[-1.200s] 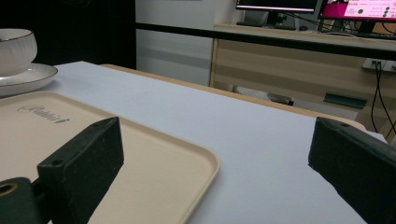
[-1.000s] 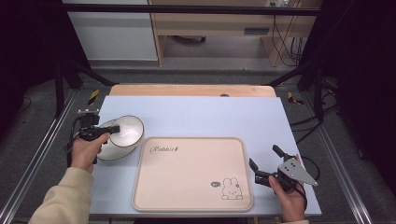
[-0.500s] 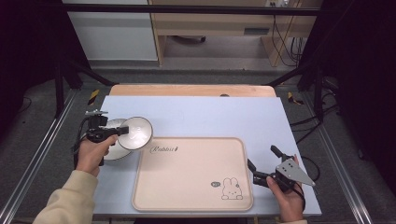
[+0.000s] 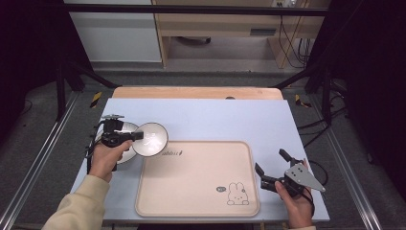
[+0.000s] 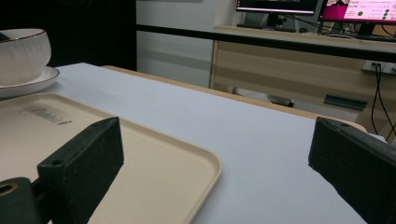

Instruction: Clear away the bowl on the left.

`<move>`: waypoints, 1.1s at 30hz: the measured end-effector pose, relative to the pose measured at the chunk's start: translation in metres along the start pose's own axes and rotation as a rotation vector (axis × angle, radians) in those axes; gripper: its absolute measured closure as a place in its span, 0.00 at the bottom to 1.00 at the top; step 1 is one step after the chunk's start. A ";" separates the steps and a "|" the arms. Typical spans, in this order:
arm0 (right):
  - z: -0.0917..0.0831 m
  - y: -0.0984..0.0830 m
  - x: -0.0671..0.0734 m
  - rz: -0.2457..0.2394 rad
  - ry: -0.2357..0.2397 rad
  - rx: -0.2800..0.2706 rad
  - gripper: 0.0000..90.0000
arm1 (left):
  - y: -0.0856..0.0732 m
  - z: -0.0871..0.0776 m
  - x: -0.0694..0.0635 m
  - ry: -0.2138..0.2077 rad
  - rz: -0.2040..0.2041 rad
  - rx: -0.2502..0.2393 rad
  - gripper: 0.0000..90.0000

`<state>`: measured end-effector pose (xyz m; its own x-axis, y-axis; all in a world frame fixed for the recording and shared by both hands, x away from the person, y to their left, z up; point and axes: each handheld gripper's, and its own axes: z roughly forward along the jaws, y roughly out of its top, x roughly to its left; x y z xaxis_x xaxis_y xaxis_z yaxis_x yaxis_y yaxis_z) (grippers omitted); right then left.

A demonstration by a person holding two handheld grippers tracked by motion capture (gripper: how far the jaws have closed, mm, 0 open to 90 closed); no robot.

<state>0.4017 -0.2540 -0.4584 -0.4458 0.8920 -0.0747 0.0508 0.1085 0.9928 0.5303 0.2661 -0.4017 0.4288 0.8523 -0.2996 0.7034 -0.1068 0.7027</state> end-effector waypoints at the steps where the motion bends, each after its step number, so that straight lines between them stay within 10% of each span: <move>1: 0.000 0.000 0.000 0.000 0.000 0.000 0.04 | 0.000 0.000 0.000 0.000 0.000 0.000 0.92; 33: -0.001 0.001 -0.001 0.000 0.001 -0.005 0.04 | -0.013 0.049 -0.075 -0.127 0.126 0.111 0.92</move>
<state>0.4009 -0.2552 -0.4573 -0.4463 0.8918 -0.0744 0.0467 0.1062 0.9932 0.5171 0.1784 -0.4198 0.5806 0.7579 -0.2976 0.6946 -0.2703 0.6667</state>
